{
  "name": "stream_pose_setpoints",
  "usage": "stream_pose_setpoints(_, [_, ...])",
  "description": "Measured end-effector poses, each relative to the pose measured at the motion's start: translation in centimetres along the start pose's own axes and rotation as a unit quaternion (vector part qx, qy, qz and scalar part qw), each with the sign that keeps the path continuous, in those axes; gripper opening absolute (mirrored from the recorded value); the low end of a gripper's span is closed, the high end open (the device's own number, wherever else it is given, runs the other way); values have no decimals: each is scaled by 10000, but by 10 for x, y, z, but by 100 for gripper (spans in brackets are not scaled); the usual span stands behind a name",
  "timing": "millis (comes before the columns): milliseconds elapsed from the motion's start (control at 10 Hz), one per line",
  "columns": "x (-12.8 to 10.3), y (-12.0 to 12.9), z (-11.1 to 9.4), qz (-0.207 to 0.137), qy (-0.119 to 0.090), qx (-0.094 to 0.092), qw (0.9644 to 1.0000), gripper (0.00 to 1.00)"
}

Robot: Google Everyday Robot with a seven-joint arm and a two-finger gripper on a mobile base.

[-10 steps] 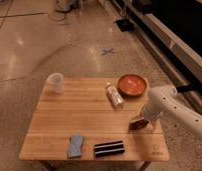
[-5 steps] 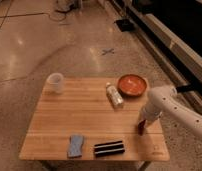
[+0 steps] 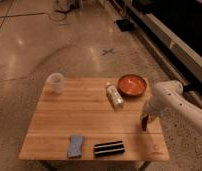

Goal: Place the pepper in the ceramic bowl

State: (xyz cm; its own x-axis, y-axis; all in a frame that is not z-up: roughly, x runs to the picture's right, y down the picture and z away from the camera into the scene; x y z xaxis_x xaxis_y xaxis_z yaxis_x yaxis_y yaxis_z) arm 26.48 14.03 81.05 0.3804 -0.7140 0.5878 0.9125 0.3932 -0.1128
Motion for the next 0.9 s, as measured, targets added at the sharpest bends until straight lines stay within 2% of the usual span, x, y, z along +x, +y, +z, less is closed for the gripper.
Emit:
stream_pose_setpoints(200, [30, -9, -39, -164, 343, 78, 9992, 0])
stream_pose_setpoints(400, [52, -28, -66, -369, 537, 192, 9977, 0])
stream_pose_setpoints(700, [80, -68, -88, -667, 699, 334, 9948, 0])
stream_pose_setpoints(900, [95, -87, -91, -785, 778, 357, 9932, 0])
